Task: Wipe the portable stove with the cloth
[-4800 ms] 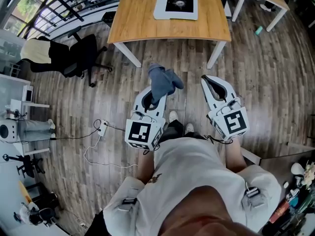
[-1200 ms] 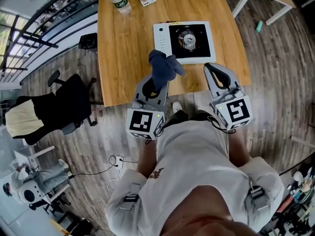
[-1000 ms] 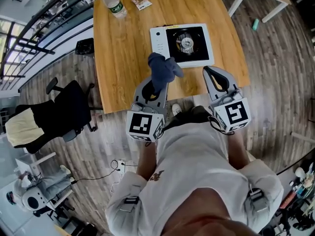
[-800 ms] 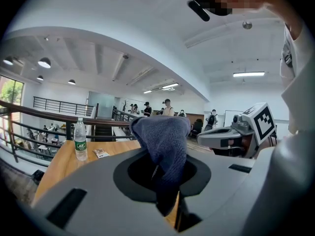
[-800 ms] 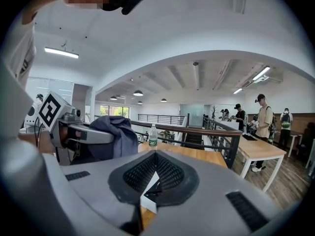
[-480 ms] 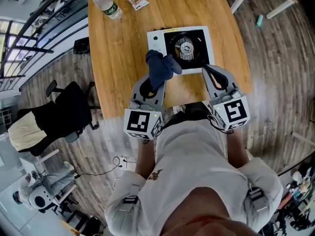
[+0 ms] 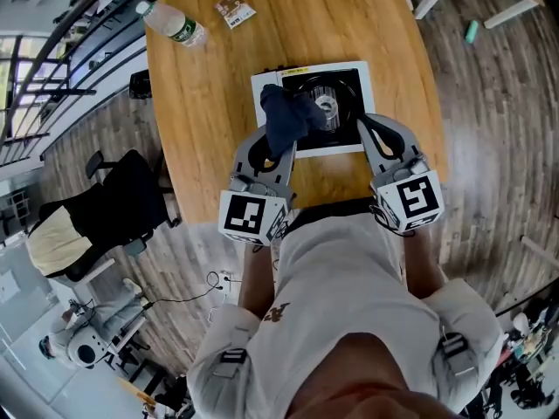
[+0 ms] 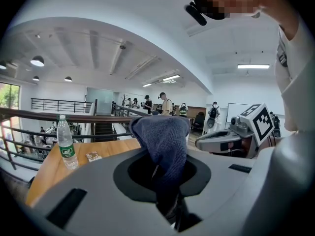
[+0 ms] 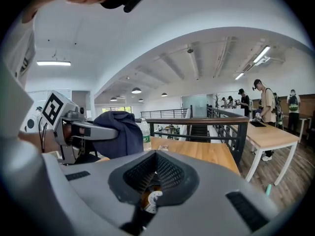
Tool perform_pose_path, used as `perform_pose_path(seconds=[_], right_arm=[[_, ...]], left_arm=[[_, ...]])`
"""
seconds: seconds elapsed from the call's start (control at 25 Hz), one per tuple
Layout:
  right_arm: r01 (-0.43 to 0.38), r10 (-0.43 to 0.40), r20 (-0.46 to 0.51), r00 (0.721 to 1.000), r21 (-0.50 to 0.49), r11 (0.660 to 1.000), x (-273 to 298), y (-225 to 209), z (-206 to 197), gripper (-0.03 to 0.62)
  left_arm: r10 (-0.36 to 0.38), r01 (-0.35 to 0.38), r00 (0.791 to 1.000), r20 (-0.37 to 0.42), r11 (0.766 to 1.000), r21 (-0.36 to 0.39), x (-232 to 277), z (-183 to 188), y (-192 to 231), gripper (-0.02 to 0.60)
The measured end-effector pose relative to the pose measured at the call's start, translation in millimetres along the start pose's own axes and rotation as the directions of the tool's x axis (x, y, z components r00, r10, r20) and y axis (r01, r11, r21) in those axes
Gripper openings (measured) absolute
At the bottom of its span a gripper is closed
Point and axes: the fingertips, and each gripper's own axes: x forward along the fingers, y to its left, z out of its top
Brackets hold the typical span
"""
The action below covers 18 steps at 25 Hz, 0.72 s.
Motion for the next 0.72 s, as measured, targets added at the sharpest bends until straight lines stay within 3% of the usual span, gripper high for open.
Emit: perform_pose_path(seconds=[0.72], right_arm=[[0.003, 0.004, -0.072, 0.997, 0.087, 0.996, 46, -83, -35, 0.020]], left_arm=[[-0.104, 0.113, 0.992, -0.076, 0.987, 0.113, 114, 5, 16, 0.063]])
